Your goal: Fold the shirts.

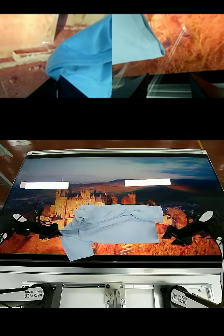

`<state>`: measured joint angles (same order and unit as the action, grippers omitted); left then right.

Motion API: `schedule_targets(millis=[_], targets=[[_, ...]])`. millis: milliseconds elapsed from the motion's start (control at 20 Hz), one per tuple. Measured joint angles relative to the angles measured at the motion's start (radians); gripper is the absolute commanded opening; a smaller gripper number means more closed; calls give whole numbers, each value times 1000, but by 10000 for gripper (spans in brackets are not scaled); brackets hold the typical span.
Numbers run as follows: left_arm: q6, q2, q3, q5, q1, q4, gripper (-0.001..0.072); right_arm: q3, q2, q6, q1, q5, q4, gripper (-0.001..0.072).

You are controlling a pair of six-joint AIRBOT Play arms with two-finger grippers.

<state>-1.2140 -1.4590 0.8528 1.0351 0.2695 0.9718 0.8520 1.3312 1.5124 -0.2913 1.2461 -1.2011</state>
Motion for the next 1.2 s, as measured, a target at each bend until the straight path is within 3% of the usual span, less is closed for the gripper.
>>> schedule_targets(millis=[250,350,500,550,600,650,950,1200], targets=[[45,86,0,48,-3,-3,42,-47,95,-35,0,-107,154,624],[51,117,0,57,-4,-3,42,-52,117,-60,-1,-142,232,551],[58,158,0,63,-4,-3,42,-56,135,-84,1,-203,299,544],[59,170,0,62,-4,-3,42,-56,137,-89,6,-214,312,479],[59,180,0,59,-4,-4,42,-57,140,-97,13,-225,315,239],[59,187,2,57,-4,-4,42,-58,143,-110,24,-241,312,66],[78,256,73,133,-5,6,40,0,95,-305,113,-163,373,58],[108,468,400,134,13,12,41,305,-179,-436,137,-79,289,58]])
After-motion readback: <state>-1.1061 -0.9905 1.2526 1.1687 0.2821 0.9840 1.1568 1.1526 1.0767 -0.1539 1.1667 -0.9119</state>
